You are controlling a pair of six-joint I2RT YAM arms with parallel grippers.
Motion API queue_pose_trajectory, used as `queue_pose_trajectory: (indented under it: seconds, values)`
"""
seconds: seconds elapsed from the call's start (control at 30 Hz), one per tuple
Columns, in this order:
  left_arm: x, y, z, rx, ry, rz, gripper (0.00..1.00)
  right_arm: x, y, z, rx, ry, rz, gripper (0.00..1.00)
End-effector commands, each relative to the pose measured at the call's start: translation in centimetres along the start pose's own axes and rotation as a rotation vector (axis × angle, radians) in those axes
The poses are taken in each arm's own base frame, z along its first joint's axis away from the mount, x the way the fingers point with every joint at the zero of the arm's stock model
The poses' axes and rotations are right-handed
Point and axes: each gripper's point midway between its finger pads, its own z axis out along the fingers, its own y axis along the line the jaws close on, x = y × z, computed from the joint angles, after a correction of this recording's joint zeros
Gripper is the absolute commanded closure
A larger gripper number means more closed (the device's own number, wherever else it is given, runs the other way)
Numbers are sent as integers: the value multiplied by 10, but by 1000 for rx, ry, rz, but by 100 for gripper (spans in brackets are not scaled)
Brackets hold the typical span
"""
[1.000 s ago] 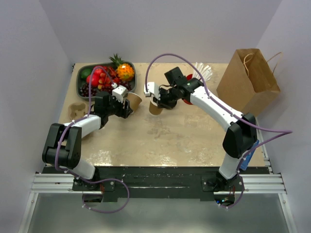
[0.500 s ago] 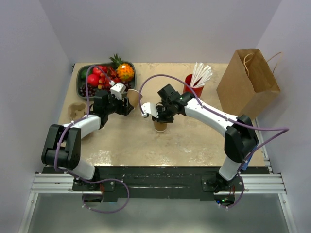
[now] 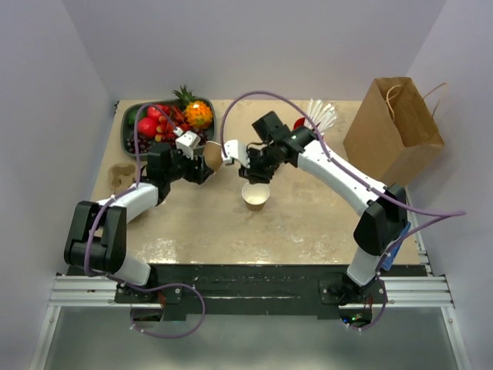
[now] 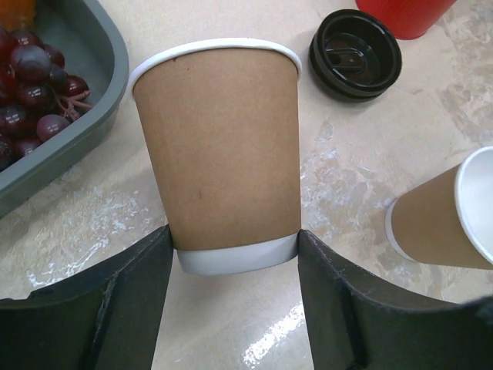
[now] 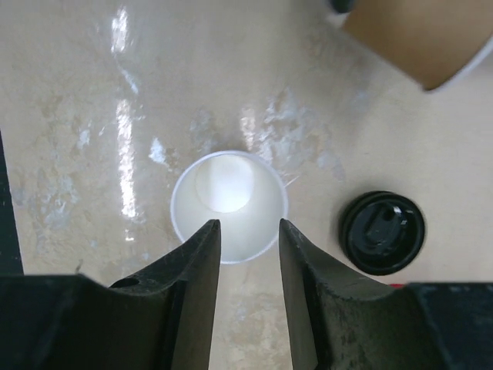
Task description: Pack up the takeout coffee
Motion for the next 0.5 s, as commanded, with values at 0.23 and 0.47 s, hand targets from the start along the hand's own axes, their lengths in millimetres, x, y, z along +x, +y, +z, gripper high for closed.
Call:
queue_pose_trajectory:
  seconds: [0.23,0.47]
  values:
    - [-30,-31,-40,127,-142,417,100,-72,-77,-38,-207,-408,381,47]
    - [-37,-43,-59,145,-170,549,100,-78,-71,-27,-279,-473,391,47]
